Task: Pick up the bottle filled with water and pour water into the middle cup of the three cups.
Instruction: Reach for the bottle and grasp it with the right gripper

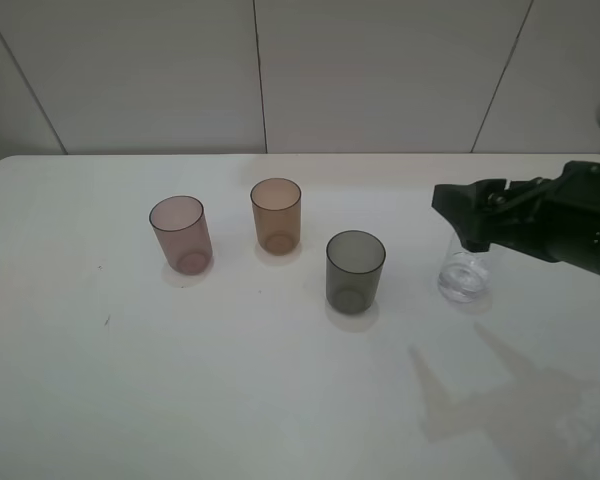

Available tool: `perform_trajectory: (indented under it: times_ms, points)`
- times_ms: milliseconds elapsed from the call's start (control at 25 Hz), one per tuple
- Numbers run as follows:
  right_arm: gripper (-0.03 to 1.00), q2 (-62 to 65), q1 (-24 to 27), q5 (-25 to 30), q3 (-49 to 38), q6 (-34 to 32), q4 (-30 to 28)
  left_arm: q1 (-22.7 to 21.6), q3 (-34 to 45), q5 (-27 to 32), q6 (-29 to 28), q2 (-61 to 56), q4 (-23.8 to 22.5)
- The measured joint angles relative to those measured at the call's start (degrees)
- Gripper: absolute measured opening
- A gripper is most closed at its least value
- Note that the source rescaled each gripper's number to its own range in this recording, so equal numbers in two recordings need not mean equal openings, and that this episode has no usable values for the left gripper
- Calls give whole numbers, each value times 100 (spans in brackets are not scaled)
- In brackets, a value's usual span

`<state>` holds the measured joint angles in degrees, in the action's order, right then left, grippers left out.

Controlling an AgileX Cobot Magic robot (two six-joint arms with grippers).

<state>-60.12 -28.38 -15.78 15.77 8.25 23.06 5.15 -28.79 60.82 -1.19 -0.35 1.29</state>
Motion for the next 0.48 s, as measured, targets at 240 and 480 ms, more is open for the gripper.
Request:
perform_trajectory:
  times_ms: [240, 480]
  points:
    - [78, 0, -158, -715, -629, 4, 62, 0, 0, 0, 0, 0, 0]
    - [78, -341, -158, -1267, -938, 331, 653, 0, 0, 0, 0, 0, 0]
